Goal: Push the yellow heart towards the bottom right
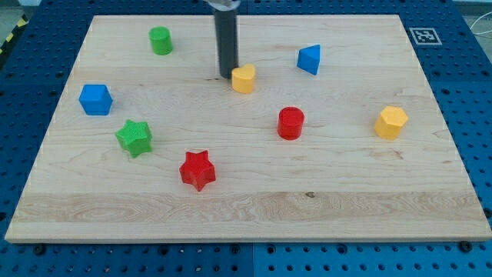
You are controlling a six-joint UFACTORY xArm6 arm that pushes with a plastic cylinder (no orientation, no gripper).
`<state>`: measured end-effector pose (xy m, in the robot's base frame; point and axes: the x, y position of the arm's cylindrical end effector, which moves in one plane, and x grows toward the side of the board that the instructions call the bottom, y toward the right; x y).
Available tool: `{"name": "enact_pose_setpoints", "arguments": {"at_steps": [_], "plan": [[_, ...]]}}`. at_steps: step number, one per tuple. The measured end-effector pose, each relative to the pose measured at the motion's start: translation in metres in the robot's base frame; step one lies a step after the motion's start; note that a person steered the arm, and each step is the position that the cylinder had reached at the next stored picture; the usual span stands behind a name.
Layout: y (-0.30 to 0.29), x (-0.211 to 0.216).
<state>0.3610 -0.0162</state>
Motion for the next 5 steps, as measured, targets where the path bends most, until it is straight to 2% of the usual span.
{"name": "enact_pose_setpoints", "arguments": {"at_steps": [2,4,5], "plan": [[0.114,0.066],[0.11,0.075],[0.118,0.099]]}}
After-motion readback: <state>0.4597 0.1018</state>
